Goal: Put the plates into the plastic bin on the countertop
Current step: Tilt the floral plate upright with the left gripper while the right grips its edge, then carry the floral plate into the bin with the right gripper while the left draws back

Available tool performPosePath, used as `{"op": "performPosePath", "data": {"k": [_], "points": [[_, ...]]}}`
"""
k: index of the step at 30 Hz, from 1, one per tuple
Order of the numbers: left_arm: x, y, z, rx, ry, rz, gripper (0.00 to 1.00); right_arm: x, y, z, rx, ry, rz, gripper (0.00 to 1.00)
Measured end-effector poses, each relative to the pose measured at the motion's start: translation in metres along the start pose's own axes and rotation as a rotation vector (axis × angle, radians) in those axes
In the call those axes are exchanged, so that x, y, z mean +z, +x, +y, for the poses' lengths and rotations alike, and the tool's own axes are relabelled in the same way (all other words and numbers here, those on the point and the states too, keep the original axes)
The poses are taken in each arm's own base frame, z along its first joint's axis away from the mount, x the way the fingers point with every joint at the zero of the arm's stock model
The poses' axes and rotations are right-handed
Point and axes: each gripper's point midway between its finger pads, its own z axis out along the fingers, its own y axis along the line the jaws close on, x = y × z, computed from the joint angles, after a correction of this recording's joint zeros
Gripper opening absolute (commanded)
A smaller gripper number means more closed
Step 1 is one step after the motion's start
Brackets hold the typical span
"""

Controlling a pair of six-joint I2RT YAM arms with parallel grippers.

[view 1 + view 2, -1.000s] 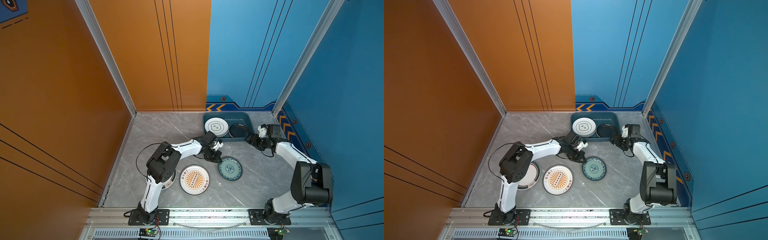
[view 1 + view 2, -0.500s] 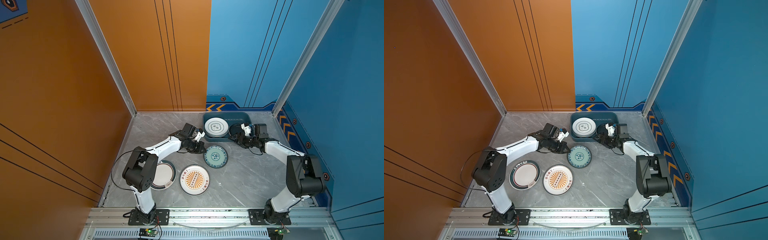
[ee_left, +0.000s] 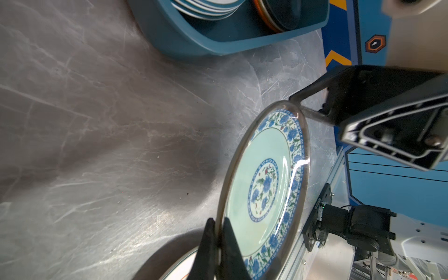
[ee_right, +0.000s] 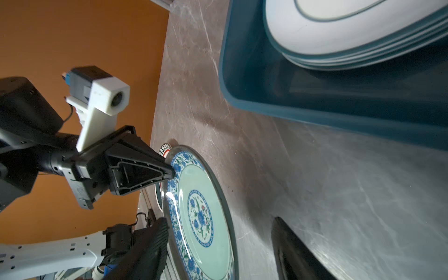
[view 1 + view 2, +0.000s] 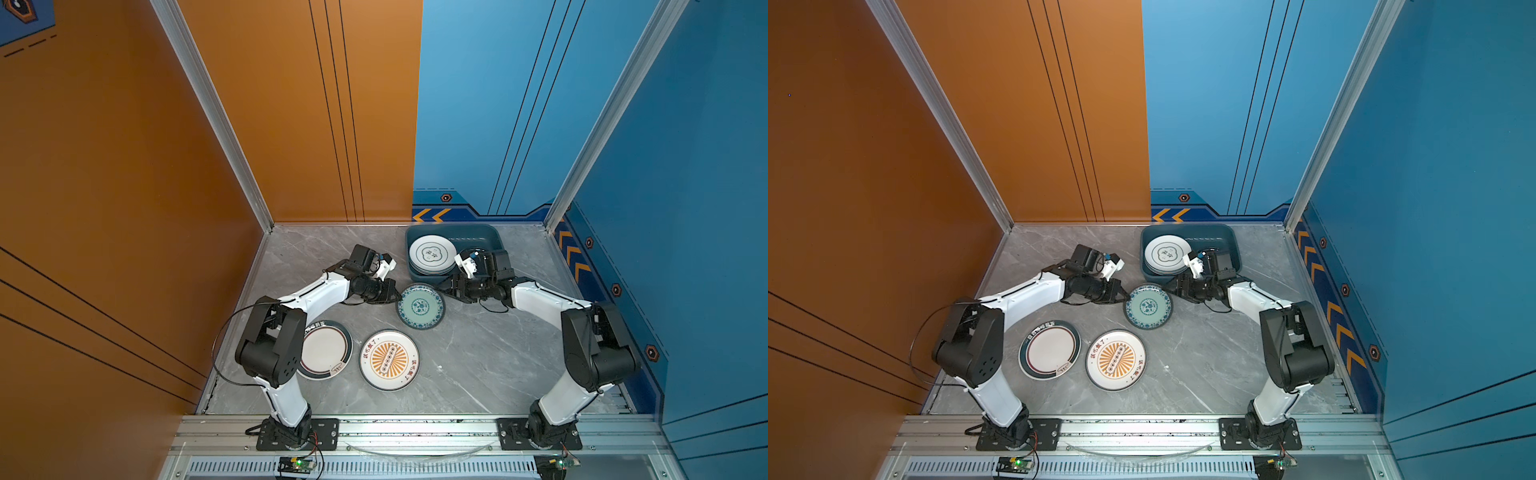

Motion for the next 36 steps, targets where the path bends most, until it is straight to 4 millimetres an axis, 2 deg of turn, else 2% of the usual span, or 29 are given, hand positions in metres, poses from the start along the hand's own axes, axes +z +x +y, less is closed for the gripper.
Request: {"op": "performPosePath", "data": {"k": [4,9,13,18,26,28,34,36], "points": [[-0.007,-0.008,-0.002,-0.005,0.012,-0.031,0.0,0.012,0.013,0.0,0.004,-0.009,0.051,0.6],[-0.012,-0.017,0.003,-0.022,0.013,-0.067,0.0,0.026,0.027,0.004,0.012,-0.042,0.104,0.45],[-0.013,-0.021,0.004,-0.029,0.008,-0.079,0.0,0.034,0.029,0.014,0.008,-0.084,0.115,0.28],[-0.011,-0.02,0.008,-0.039,0.0,-0.086,0.01,0.041,0.028,0.02,0.026,-0.125,0.122,0.15],[-0.012,-0.019,0.015,-0.049,-0.023,-0.103,0.21,0.042,0.025,0.024,0.035,-0.14,0.12,0.0],[-0.015,-0.021,0.015,-0.047,-0.032,-0.114,0.28,0.042,0.025,0.024,0.035,-0.139,0.119,0.0],[-0.025,-0.024,0.014,-0.033,-0.065,-0.153,0.54,0.043,0.022,0.02,0.039,-0.109,0.107,0.0],[-0.03,-0.023,0.016,-0.027,-0.09,-0.169,0.68,0.041,0.02,0.018,0.043,-0.08,0.102,0.0]]}}
